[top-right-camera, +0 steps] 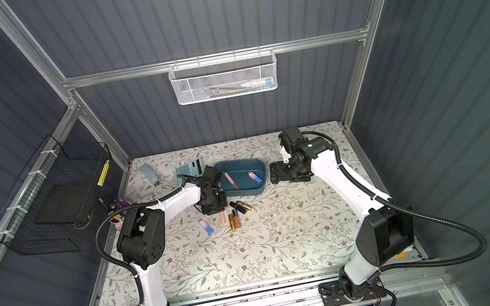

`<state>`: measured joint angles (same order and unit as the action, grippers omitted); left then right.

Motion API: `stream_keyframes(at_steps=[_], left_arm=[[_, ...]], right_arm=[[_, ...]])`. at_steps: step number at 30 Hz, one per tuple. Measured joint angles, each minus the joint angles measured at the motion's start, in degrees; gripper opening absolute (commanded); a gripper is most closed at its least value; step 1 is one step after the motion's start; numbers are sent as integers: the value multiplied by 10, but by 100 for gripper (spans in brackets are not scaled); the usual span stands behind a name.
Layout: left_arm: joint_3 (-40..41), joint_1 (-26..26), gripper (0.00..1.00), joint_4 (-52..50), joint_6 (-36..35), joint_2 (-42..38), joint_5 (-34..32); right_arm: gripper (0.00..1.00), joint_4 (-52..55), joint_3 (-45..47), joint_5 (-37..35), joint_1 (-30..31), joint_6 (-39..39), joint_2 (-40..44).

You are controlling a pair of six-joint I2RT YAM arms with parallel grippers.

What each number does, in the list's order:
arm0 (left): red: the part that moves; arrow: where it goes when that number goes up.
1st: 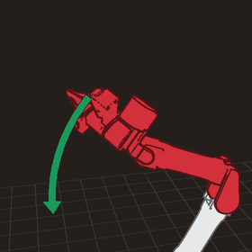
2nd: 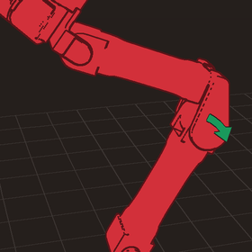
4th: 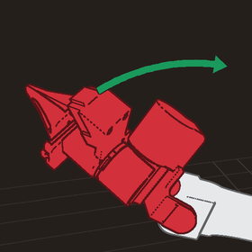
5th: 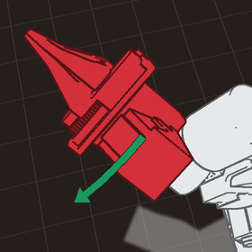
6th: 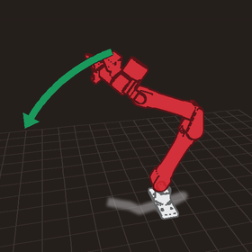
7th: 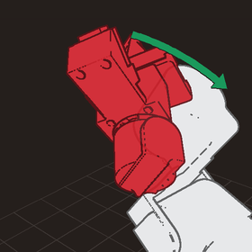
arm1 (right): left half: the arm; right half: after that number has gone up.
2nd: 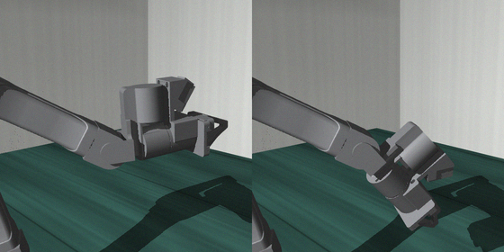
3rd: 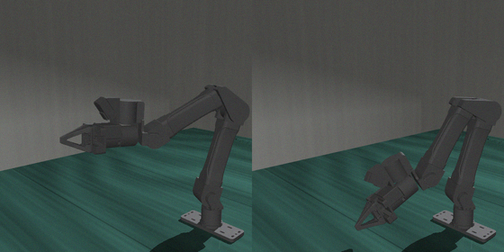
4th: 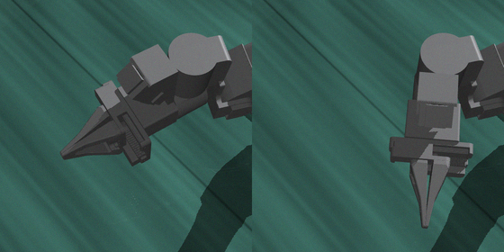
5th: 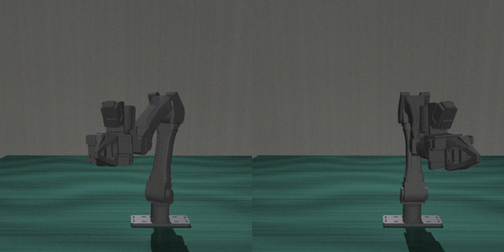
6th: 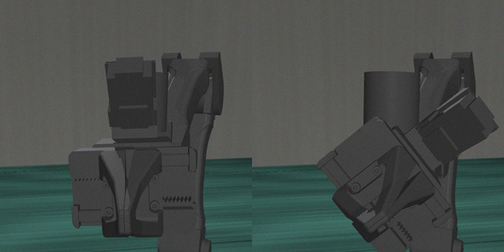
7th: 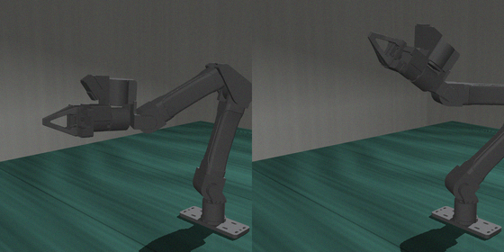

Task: Put the lipstick into the storage box
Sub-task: Pick up the lipstick at the center of the board, then place the lipstick in the storage box.

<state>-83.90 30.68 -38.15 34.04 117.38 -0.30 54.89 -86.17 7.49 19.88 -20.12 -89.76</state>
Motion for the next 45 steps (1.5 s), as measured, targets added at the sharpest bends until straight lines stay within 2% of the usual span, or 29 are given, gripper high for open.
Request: stream_keyframes(at_steps=[5,10,15,21,26,33,45], left_arm=[[-23,0,9,-24,-9,10,1],[-63,0,9,-99,-13,11,0],[-159,0,11,-172,-25,7,-11],[-300,0,10,-211,-41,16,-19],[-413,0,10,-218,-55,87,-19],[-504,-1,12,-216,-69,209,-9],[-513,-12,14,-116,-53,261,52]], right_arm=[[90,0,0,-2,0,2,0],[91,0,0,-4,0,5,0],[91,0,0,-4,0,11,-10],[91,0,-14,-4,-2,14,-33],[91,-1,-40,-5,-7,22,-46],[91,1,-71,-12,-21,25,-61],[92,20,-97,-26,-35,31,-98]])
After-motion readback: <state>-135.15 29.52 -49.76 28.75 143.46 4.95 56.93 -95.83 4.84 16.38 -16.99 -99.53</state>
